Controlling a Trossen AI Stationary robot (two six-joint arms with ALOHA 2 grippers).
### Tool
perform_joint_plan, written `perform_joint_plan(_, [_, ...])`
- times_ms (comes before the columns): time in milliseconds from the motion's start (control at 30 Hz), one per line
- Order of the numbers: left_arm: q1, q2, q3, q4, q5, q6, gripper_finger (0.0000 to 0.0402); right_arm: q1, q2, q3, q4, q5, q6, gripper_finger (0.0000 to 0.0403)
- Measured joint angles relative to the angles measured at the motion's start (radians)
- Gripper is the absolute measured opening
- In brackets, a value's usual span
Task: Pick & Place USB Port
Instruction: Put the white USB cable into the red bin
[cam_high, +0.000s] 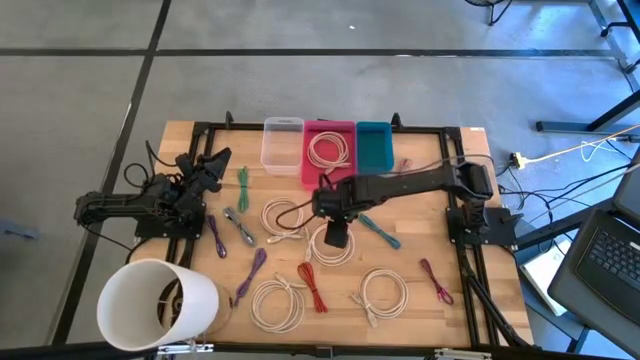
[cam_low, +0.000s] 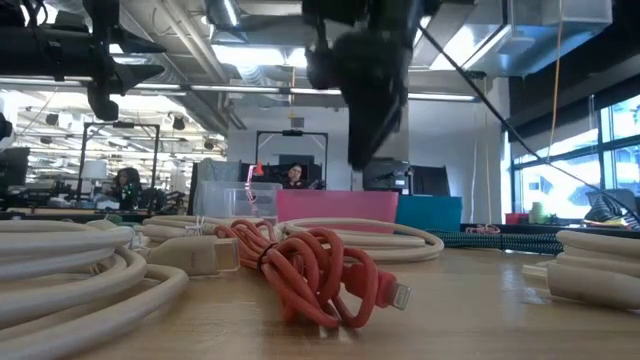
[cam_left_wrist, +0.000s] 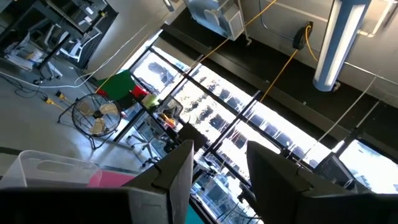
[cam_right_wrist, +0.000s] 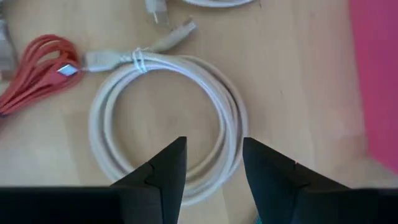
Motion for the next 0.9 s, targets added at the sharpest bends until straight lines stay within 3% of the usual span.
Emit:
perform_joint_plan(367, [0.0,0.0,0.0,0.0,0.0,0.0,0.0143,-0.023,0.0,-0.249,0.259,-0.047,0.038,0.0159])
perform_joint_plan(567, [0.0,0.0,0.0,0.0,0.001,0.0,0.0143,-0.025,-0.001,-0.337,0.388,-0.016,0.049,0.0153])
perform_joint_plan(667, [0.0,0.0,0.0,0.0,0.001,0.0,0.0143,-0.025,-0.001,-0.352,0.407,-0.014,0.074,0.0117])
perform_joint_plan(800, [0.0,0.0,0.0,0.0,0.001,0.0,0.0143,-0.026,-0.001,-0.342,0.404,-0.046,0.096,0.0026])
perform_joint_plan(900, [0.0,0.0,0.0,0.0,0.001,0.0,0.0143,-0.024,0.0,-0.291,0.36,-0.133,0.127,0.0018])
